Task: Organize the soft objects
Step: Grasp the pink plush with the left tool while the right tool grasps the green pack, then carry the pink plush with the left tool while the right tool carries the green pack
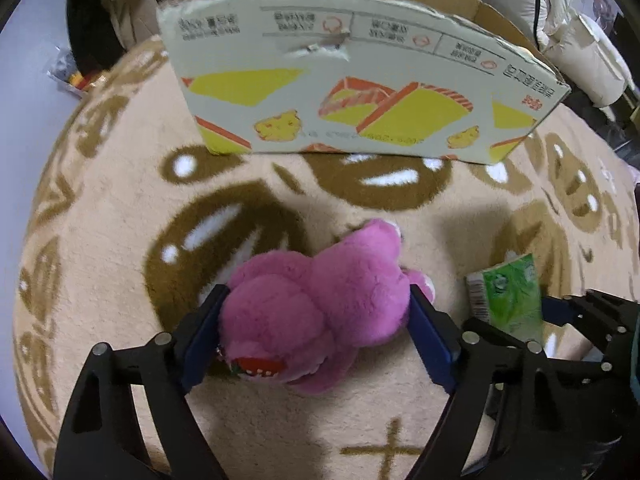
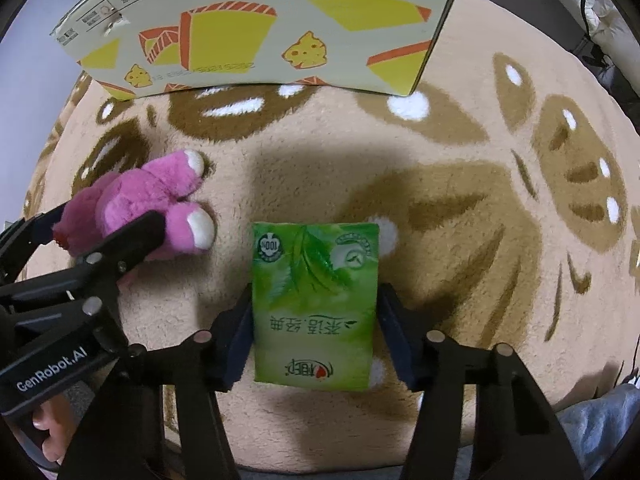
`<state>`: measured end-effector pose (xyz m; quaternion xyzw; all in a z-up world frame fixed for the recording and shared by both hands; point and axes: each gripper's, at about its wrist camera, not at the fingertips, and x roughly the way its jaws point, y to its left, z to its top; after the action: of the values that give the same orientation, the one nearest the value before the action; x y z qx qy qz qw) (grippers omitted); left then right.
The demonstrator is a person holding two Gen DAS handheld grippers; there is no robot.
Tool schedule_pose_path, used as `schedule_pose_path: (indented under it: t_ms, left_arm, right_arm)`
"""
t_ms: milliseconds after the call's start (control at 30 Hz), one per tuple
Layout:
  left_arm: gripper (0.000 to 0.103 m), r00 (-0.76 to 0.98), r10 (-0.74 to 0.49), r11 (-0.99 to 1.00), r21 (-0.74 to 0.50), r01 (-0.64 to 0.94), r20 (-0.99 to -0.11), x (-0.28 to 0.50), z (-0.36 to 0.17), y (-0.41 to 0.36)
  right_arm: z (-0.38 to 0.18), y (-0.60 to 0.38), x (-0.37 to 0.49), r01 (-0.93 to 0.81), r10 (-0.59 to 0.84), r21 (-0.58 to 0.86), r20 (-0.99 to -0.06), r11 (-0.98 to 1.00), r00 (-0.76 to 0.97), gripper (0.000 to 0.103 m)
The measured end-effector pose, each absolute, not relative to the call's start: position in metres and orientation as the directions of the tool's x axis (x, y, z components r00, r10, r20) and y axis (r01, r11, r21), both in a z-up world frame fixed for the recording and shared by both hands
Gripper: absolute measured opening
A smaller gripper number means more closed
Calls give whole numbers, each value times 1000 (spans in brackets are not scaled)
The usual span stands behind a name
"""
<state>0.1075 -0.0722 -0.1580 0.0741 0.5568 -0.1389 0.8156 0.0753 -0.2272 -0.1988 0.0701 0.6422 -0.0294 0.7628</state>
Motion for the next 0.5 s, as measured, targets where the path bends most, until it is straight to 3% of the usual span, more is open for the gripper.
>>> schedule_pose_path:
  t_ms: [300, 500]
  left_arm:
    - [83, 399, -129, 970, -33, 239, -908, 112, -144, -55]
    - [83, 517, -113, 982, -16, 188, -849, 105, -119, -41]
  right_arm:
    - [-192, -238, 71, 161, 61, 94, -978, 983, 197, 56]
    - [-164, -250, 61, 186, 70, 138, -941, 973, 331, 55]
